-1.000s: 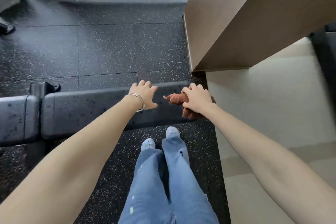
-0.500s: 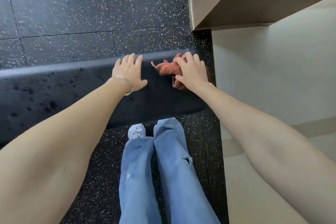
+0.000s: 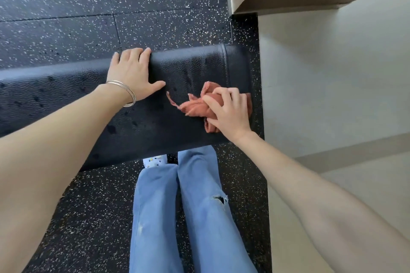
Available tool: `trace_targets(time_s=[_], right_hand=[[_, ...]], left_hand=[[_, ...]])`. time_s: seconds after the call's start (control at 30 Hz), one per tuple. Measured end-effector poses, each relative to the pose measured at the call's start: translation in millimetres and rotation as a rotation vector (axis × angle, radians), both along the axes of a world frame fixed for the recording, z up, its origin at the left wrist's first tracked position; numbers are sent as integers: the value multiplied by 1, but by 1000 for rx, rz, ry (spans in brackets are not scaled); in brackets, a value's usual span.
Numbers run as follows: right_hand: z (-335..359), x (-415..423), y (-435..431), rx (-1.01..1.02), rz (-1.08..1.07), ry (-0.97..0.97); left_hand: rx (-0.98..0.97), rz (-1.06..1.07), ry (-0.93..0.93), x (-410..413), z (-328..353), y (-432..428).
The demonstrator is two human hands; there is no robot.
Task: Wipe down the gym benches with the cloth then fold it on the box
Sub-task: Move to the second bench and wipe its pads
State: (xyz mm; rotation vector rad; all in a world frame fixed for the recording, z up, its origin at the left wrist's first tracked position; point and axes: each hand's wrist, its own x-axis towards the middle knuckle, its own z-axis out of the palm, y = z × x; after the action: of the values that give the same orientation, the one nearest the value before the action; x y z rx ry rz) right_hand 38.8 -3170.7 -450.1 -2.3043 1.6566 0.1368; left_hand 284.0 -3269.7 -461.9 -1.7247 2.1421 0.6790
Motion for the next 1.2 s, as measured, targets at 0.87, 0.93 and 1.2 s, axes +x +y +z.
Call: trace_targets(time_s=[0.87,0.93,1.2], right_hand=[[-20,-14,-125,-41,-462,-38],[-23,-9,-131,-52,-467,-16],[-13,-41,49,-39,-214,-49]], left_hand=[[-24,-22,-54,-43,-2,6],[-20,-18,-63,-44,-2,6],[15,-4,-69,-47,4,5]])
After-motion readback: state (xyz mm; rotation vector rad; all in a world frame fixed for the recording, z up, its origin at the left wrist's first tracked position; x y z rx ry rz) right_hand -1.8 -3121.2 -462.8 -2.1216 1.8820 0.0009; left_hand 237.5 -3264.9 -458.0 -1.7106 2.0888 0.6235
